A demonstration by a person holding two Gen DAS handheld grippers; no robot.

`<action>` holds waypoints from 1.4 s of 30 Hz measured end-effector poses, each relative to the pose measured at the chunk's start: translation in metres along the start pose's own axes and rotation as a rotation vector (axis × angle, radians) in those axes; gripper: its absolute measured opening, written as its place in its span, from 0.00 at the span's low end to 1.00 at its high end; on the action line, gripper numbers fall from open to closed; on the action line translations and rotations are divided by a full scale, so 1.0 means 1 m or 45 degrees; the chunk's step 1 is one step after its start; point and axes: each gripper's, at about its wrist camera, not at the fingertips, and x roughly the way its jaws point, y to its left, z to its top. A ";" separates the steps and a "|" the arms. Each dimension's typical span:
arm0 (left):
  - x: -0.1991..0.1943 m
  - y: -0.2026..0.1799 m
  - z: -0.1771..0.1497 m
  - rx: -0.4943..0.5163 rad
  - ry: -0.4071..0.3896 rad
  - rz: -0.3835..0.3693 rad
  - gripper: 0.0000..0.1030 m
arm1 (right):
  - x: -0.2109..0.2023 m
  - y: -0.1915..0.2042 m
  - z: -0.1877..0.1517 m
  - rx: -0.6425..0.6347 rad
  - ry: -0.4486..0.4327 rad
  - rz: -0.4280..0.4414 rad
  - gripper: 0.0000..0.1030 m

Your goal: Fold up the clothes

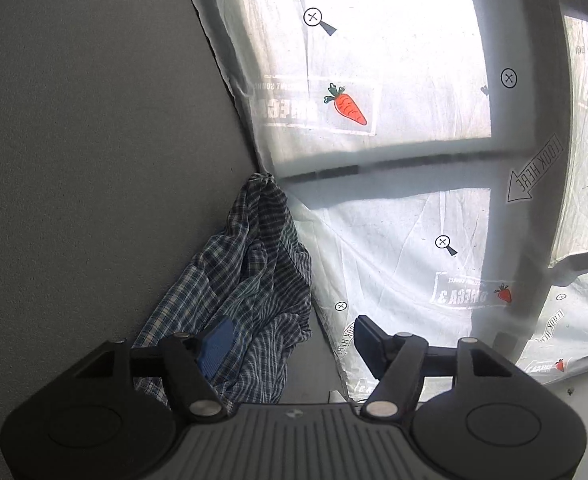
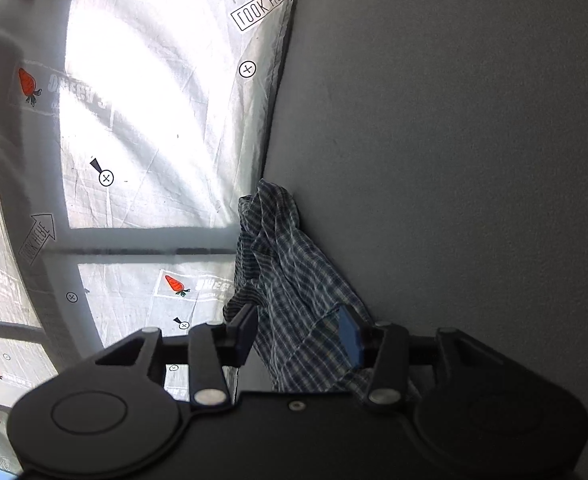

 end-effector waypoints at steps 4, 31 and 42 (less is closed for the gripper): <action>-0.005 -0.018 -0.027 0.252 0.078 0.241 0.65 | 0.003 0.043 -0.027 -0.426 0.039 -0.187 0.46; 0.002 -0.008 -0.097 0.567 0.223 0.612 0.66 | 0.025 0.106 -0.120 -1.366 0.118 -0.283 0.00; 0.006 -0.022 -0.105 0.677 0.247 0.628 0.66 | 0.037 0.114 -0.116 -1.325 0.163 -0.319 0.48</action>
